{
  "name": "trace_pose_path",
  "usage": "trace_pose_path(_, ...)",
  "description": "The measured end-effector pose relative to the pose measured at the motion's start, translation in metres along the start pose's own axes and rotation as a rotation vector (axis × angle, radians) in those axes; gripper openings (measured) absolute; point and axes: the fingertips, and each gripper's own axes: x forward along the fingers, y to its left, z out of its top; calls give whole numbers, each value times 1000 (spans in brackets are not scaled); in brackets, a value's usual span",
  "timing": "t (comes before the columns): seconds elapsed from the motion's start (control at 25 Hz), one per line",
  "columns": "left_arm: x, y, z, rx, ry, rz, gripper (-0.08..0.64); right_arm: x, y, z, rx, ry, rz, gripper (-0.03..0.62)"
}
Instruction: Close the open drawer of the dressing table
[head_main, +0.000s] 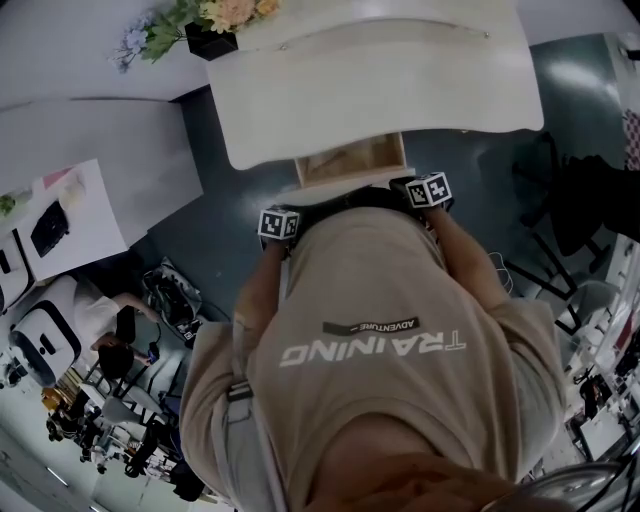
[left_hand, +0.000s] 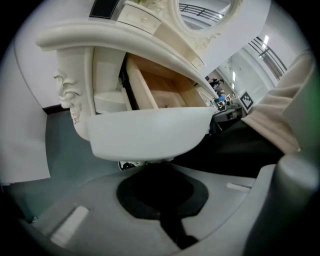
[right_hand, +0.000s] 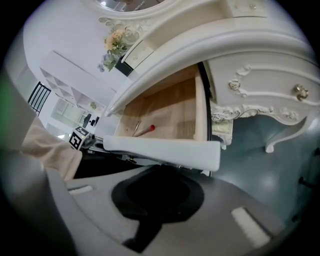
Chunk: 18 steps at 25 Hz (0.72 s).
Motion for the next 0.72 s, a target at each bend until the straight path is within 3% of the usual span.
trace_pose_path(0.24,-5,15,31,-16,-28,12,0,5,4,27,-42,-7,-14,5)
trace_pose_path(0.72,-13,41,86,-16,-62,63,0,6,-9,95,-13,-126,-103,5)
